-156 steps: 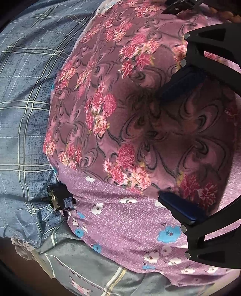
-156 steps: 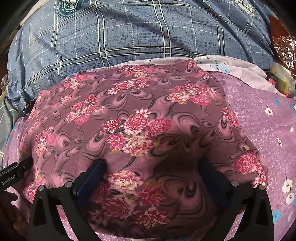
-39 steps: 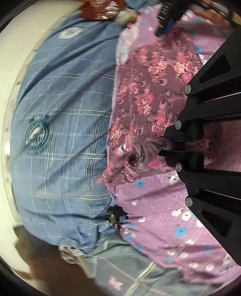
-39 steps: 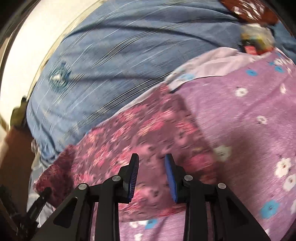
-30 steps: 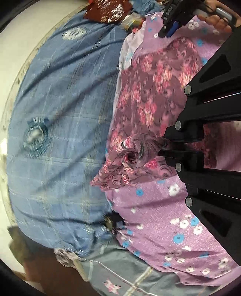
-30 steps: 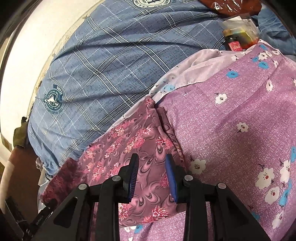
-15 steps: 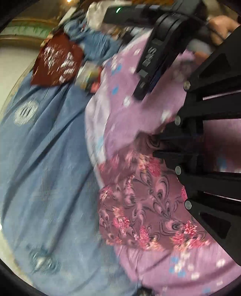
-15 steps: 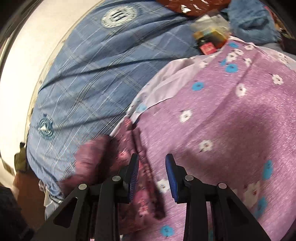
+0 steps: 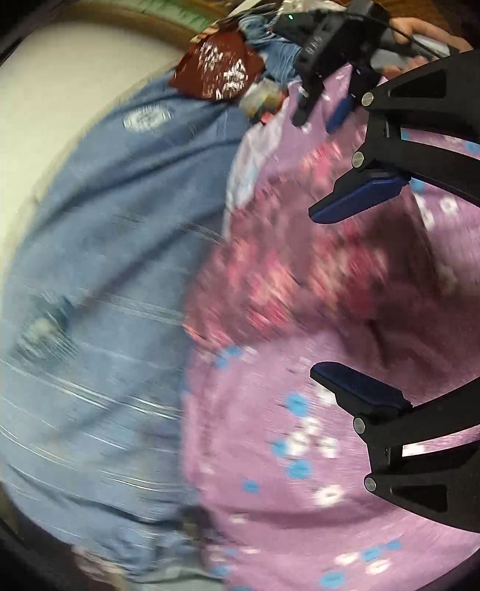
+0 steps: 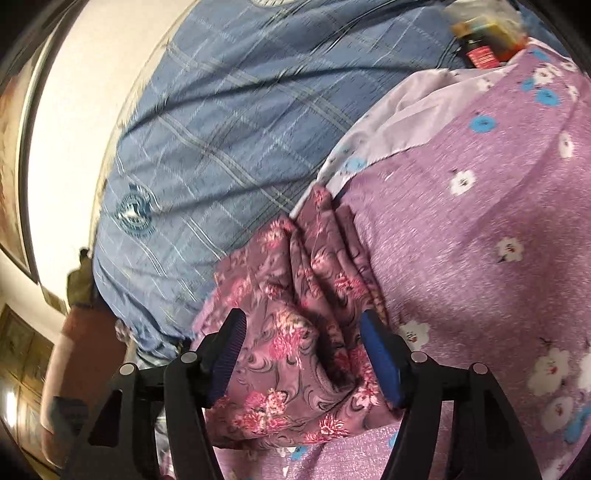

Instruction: Fold small clothes

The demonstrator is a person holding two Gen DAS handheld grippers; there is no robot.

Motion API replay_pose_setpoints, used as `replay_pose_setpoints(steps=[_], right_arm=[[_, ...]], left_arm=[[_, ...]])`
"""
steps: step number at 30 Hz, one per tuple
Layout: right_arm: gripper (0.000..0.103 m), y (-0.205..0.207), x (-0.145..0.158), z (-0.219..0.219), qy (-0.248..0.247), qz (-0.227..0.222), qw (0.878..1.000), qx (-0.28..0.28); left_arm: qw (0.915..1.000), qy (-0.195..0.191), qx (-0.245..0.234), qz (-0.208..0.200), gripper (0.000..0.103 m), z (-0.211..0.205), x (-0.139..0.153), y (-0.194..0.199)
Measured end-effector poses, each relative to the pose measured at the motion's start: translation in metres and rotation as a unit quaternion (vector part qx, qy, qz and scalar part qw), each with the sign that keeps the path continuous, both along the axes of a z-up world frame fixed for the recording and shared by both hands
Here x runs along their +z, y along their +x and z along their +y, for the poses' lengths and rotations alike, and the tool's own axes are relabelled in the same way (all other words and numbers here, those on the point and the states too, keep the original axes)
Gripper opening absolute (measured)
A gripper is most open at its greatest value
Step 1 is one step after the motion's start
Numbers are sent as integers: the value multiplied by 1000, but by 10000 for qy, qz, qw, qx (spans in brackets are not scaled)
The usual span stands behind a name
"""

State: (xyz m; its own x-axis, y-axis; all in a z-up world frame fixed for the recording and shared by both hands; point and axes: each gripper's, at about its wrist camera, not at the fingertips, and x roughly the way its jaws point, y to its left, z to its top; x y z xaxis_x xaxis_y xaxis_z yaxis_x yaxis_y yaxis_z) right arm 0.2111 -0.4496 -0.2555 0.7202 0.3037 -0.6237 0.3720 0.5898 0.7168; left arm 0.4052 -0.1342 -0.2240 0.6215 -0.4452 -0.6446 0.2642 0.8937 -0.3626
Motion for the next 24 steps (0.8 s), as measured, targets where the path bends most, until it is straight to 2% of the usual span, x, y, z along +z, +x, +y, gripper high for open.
replay_pose_setpoints(steps=[3, 5, 8, 11, 12, 13, 15, 16, 20, 22, 24], right_arm=[[67, 11, -1, 2, -182, 54, 9998, 32], [69, 20, -5, 4, -199, 65, 9998, 39], [71, 35, -18, 9, -196, 235, 9993, 216], [71, 51, -33, 21, -54, 394, 9974, 596], [64, 54, -33, 28, -161, 495, 9960, 721], [58, 55, -28, 36, -492, 611, 9939, 775], [24, 54, -13, 49, -1055, 688, 9873, 970], [14, 49, -4, 52, -1150, 582, 9866, 996], [12, 26, 24, 50, -1438, 119, 9870, 701], [12, 13, 33, 43, -1609, -44, 9859, 453], [12, 6, 30, 32, -1689, 40, 9854, 212]], left_arm=[[9993, 182, -119, 291, 76, -10, -3, 19], [9986, 303, -289, 330, 76, -15, -5, 20], [9945, 656, -583, 570, 76, -32, -16, 24], [9925, 693, -695, 732, 76, -38, -27, 33], [9926, 664, -705, 736, 76, -36, -26, 33], [9929, 654, -691, 718, 76, -33, -24, 34], [9936, 658, -609, 683, 76, -28, -21, 34], [9939, 640, -576, 685, 76, -25, -23, 32], [9941, 603, -559, 703, 79, -26, -27, 31], [9936, 714, -594, 639, 79, -31, -27, 26], [9927, 835, -617, 608, 78, -35, -29, 23]])
